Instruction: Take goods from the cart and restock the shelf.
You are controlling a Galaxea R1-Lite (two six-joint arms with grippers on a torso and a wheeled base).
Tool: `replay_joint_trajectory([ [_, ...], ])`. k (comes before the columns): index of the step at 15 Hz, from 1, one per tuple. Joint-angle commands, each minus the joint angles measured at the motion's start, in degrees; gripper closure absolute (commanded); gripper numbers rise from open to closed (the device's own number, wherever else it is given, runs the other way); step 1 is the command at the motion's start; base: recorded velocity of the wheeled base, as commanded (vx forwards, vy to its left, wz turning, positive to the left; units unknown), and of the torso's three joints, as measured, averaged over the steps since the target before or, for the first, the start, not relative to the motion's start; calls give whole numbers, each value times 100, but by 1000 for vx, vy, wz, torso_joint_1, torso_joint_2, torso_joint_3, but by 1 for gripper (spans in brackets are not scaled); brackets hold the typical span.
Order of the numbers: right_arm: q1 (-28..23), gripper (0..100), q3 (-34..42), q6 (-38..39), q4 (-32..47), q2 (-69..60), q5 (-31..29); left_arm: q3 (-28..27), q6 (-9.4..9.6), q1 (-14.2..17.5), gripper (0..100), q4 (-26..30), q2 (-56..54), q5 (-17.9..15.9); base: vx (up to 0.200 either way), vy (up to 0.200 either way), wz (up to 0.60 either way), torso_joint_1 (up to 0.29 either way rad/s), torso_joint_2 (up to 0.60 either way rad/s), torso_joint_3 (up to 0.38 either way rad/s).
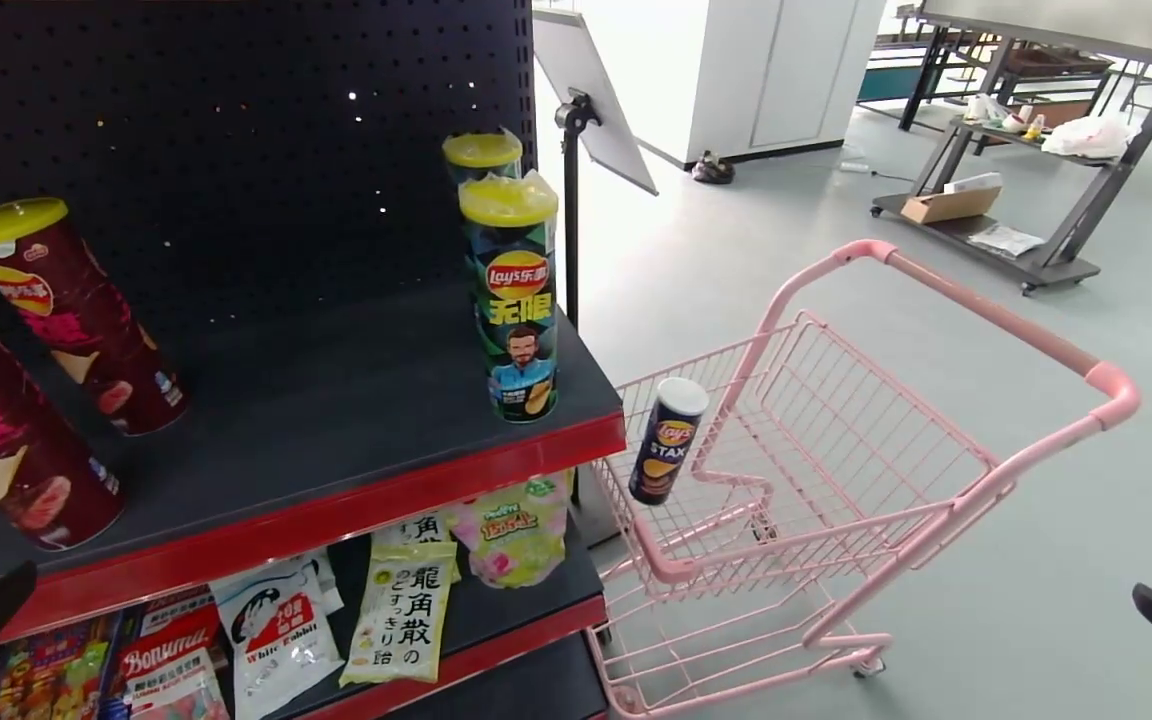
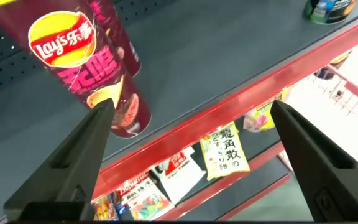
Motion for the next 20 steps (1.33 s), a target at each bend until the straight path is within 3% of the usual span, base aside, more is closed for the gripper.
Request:
replay_joint_trajectory([
  [1,-24,0,-41,-4,-6,130,-28,8,1,1,0,1,-23,-13,0,0,0,0,0,0],
  [8,-68,0,-24,-4,-15,306,-115,43,1,1,0,1,-111,-31,0,0,0,-115,322,200],
  [15,-59,0,2,-4,-6,368,-107,342,1,-7,0,10,-533,-66,0,0,0,-173,529,356],
  [20,-15,0,-411,23,-59,1044,-80,342,-16,-25,0,10,-638,-286,0,0,240,-108,411,292],
])
